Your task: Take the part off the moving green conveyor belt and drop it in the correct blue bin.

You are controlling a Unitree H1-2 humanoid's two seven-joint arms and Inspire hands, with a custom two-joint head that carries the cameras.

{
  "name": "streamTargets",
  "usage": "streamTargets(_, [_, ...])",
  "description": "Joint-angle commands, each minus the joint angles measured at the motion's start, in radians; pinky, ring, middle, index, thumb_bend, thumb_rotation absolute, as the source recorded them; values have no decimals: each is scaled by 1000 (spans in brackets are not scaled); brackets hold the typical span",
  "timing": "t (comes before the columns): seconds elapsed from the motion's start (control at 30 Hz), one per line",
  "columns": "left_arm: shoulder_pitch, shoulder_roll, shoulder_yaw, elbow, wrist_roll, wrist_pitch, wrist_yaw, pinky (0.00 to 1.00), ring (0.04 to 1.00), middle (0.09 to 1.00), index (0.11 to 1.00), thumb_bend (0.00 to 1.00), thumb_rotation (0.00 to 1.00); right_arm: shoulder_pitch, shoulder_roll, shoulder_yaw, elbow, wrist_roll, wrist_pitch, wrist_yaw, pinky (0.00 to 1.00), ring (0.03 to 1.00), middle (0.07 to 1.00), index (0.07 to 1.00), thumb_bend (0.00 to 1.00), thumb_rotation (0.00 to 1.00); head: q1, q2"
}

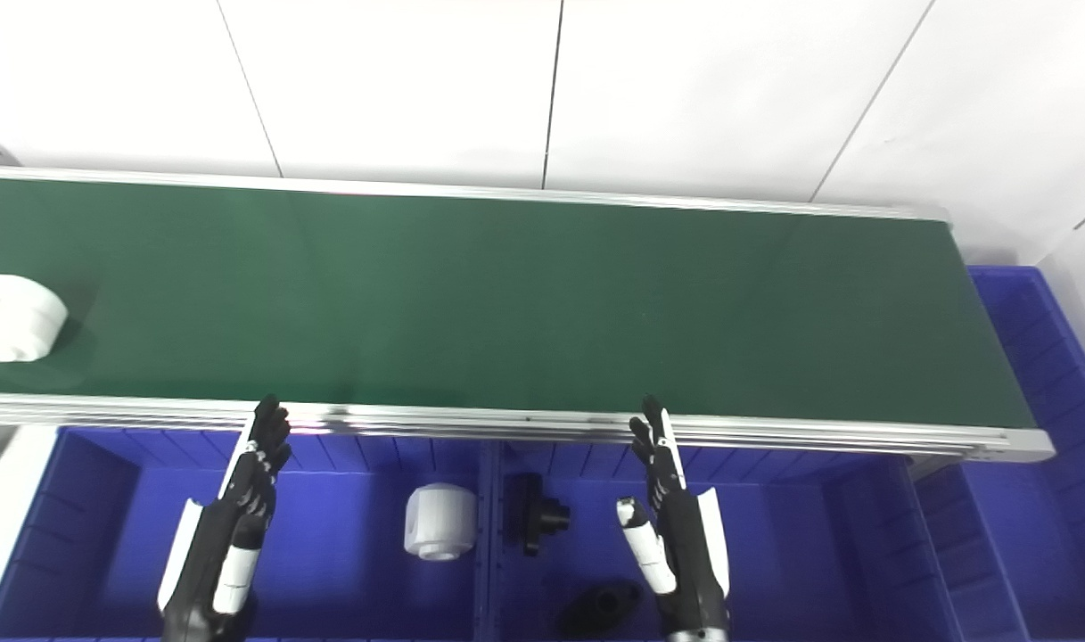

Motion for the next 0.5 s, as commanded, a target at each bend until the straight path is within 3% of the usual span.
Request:
streamTargets(0.0, [-5,3,1,-10,-9,-39,4,1000,1000,1000,1000,839,964,2,5,5,-16,19,-41,15,954,966,1000,1000,761,947,2,1])
streamTargets(0.47, [-31,-3,-2,29,-2,-42,-2,1000,1000,1000,1000,851,953,1,11,-2,3,56,-32,36,955,964,1000,1000,771,959,32,-16])
